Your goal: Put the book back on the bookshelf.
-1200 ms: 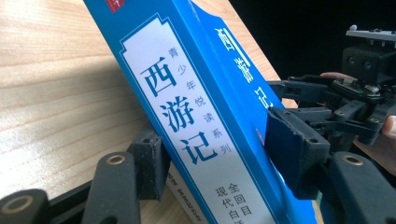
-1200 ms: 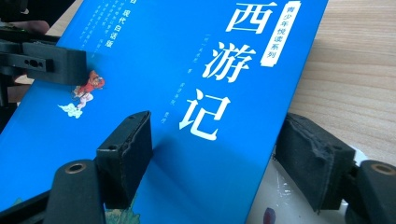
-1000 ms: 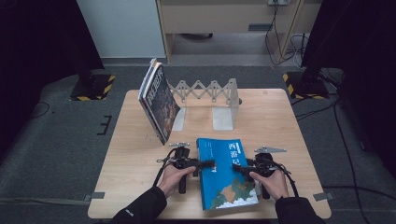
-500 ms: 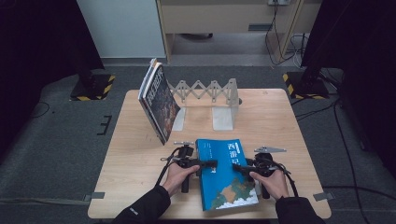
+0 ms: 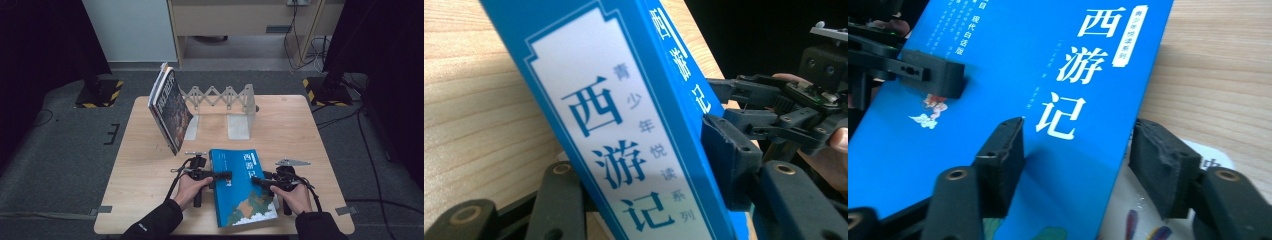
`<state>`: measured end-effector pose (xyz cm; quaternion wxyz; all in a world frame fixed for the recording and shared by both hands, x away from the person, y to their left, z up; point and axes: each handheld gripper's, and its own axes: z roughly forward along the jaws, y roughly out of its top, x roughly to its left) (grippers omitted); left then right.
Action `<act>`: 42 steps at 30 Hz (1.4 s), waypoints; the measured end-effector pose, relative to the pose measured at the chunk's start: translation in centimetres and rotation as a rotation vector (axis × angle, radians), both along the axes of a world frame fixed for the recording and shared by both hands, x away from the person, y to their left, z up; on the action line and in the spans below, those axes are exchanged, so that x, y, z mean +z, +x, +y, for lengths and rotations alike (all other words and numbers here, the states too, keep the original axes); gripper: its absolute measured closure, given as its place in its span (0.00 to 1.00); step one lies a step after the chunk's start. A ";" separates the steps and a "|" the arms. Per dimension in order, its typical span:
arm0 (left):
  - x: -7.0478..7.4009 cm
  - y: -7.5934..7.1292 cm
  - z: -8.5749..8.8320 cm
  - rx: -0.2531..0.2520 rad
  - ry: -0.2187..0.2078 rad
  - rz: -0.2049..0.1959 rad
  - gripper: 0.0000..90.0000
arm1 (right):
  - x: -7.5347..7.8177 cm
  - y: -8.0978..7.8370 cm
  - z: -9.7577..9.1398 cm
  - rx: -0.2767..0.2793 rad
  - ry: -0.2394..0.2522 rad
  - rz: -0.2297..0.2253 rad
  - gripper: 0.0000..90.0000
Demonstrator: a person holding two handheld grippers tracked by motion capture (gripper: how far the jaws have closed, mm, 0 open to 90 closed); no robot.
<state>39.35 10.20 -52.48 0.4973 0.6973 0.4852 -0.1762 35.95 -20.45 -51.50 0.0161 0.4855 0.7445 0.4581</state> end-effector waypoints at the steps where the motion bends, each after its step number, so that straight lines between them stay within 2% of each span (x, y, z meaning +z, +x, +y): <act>1: 0.1 0.0 0.0 -0.002 -0.004 0.003 0.56 | 0.0 0.1 0.1 -0.002 0.001 0.001 0.44; 5: 0.6 0.0 0.0 -0.009 0.003 -0.004 0.57 | 0.2 0.4 0.0 0.000 -0.001 0.009 0.49; 7: 1.0 0.0 0.0 -0.016 0.016 -0.024 0.58 | 0.3 0.6 -0.1 -0.003 0.010 0.010 0.49; 13: 2.4 0.3 0.3 -0.020 0.028 -0.062 0.60 | 0.4 0.8 0.2 -0.011 0.044 -0.019 0.52; 19: 3.3 0.4 0.7 -0.020 0.020 -0.091 0.61 | 0.9 1.1 0.3 -0.011 0.063 -0.040 0.54; 23: 4.1 0.3 0.7 -0.026 0.014 -0.122 0.63 | 1.2 1.1 0.2 -0.009 0.085 -0.063 0.57; 30: 5.9 0.0 1.0 -0.033 -0.009 -0.214 0.65 | 2.4 1.1 -0.1 -0.002 0.140 -0.148 0.59; 32: 5.9 -0.1 1.0 -0.035 -0.001 -0.219 0.65 | 2.4 1.1 -0.1 0.004 0.143 -0.157 0.58; 34: 5.7 -0.1 1.0 -0.042 0.005 -0.207 0.65 | 2.1 1.1 -0.1 0.008 0.140 -0.155 0.55; 37: 5.2 -0.1 0.9 -0.058 0.016 -0.184 0.65 | 1.5 1.1 0.2 0.014 0.142 -0.113 0.49; 40: 5.2 -0.1 0.8 -0.061 0.019 -0.175 0.65 | 1.2 1.1 0.2 0.018 0.131 -0.095 0.51; 42: 5.5 -0.2 0.8 -0.067 0.020 -0.192 0.65 | 1.4 1.1 0.1 0.010 0.135 -0.097 0.53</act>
